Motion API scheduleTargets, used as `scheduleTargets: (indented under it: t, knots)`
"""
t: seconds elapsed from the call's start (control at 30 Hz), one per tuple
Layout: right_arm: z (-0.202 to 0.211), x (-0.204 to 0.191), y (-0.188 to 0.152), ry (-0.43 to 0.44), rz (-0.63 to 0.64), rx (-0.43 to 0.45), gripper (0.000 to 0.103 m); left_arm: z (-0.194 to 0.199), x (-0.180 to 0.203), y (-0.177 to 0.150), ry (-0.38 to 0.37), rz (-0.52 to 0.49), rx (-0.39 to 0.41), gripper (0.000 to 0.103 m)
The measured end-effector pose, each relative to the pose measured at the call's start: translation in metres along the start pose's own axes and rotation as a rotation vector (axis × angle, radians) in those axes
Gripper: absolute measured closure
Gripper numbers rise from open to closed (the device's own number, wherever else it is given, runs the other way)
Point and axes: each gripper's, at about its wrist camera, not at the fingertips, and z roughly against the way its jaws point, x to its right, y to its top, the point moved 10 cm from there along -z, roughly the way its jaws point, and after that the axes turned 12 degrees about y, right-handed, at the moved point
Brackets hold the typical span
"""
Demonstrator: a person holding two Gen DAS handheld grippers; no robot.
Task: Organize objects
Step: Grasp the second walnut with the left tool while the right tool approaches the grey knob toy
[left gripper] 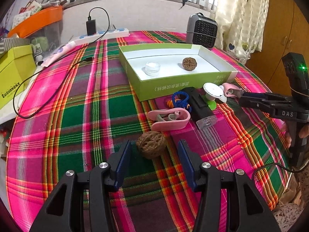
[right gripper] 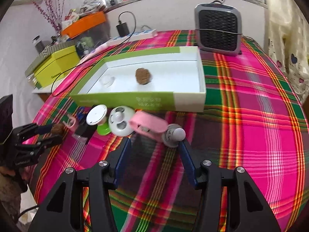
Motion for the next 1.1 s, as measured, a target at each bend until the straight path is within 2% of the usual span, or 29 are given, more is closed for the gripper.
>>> scheduleTargets:
  t: [0.13,0.33,0.5,0.8,1.1]
  knots:
    - [0.002,-0.009,-0.003,0.032,0.031,-0.016,0.051,0.0,0.0,0.0,0.0,0.0,-0.001,0.054]
    - [0.011,0.019,0.002,-0.099,0.01,-0.006,0.051,0.002,-0.001,0.0,0.001,0.0,0.002,0.054]
    - [0.004,0.026,0.008,-0.131,0.029,-0.016,0.051,0.003,-0.001,0.0,-0.001,0.011,0.004,0.054]
    - [-0.005,0.031,0.016,-0.09,0.042,-0.026,0.051,0.003,-0.003,0.001,-0.004,0.026,0.006,0.054]
    - [-0.007,0.03,0.016,-0.097,0.065,-0.035,0.053,0.002,-0.003,0.001,-0.002,0.028,0.008,0.055]
